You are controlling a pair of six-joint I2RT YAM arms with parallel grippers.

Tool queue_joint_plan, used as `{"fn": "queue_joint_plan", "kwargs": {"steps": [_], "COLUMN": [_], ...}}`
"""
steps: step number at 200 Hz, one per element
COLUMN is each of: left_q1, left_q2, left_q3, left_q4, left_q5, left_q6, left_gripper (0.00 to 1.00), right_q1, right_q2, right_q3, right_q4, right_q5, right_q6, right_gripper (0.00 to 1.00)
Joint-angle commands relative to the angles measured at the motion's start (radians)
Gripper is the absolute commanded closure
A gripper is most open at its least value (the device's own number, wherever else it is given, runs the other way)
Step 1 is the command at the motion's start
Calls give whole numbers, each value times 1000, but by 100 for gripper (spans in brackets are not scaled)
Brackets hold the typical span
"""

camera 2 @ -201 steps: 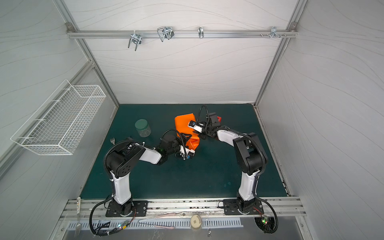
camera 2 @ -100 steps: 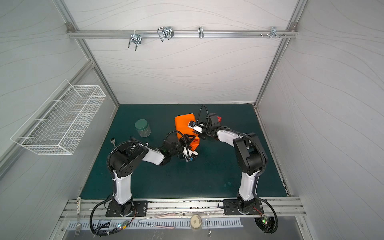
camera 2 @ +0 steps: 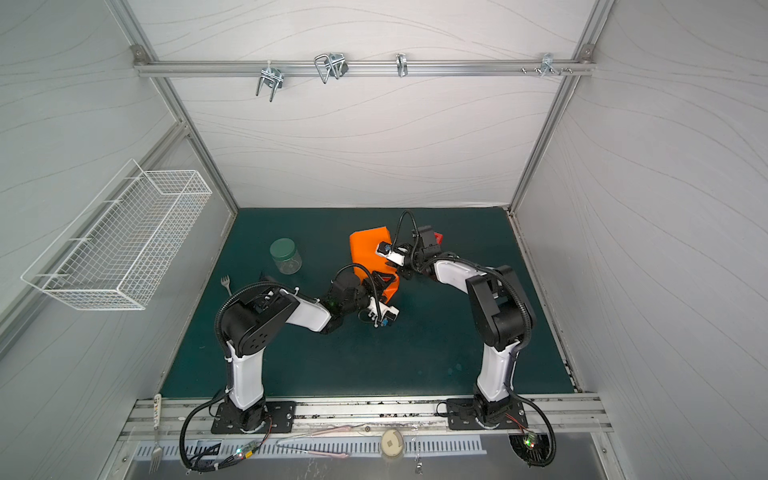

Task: Wrap a gift box in wrapping paper
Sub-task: Fold the wrapping paper for the gift box.

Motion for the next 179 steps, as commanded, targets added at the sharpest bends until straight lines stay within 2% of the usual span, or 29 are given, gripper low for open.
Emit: {"fn": "queue_joint_plan", "kwargs": {"steps": [1, 35, 91, 113, 133, 151, 179], "left_q1": [-22, -26, -17, 19, 78, 115, 139], "left_q2": [42, -1, -227, -282, -282, -248, -199], "left_q3": [7, -3, -77, -86, -83, -61, -28], "left_q4": [-32, -37, -183, -239, -236, -192, -143], "left_q5": [33, 38, 68, 67, 72, 33, 17], "left_q6": [-20, -69, -232, -240, -194, -139, -166], "left_gripper": [1, 1, 1, 1, 1, 1, 1], "right_q1": [3, 3, 3, 3, 3, 3, 2], "right_q2": [40, 42, 42, 42, 41, 37, 39], "right_q3": [-48, -50, -50, -48, -47, -49, -51], "right_q4": [-134, -132, -129, -131, -131, -131, -131], "right_q5": [48, 49, 51, 49, 50, 49, 46], "right_q6": [-19, -22, -24, -23, -23, -22, -23], "right_gripper": [82, 82, 82, 82, 83, 83, 83]}}
